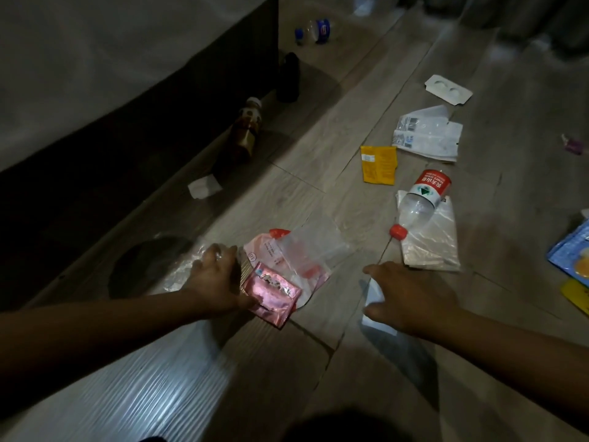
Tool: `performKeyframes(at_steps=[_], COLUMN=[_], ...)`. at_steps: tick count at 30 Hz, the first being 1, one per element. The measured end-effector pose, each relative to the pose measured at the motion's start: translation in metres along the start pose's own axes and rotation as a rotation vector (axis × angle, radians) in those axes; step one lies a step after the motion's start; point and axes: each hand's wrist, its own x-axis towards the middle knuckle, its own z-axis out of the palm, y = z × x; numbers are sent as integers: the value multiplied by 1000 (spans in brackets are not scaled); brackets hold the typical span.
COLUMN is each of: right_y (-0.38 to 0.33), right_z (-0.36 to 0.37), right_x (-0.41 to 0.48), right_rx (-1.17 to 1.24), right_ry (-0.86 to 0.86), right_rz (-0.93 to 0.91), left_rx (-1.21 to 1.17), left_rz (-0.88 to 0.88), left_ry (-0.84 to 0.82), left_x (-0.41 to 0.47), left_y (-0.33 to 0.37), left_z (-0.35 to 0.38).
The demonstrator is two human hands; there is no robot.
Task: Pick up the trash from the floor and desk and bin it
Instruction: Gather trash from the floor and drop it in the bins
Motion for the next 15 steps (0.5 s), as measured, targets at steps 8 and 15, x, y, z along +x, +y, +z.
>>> performKeyframes(at_steps=[8,15], right_y=[16,33], right_z=[28,44], right_x=[8,19], right_rx=[95,211], right_ry=[-50,-77], right_rz=[99,154], left_rx=[53,344], left_rz=[307,398], left_ry=[75,-23], left_x=[3,39], left_y=[24,50], left_z=[9,8])
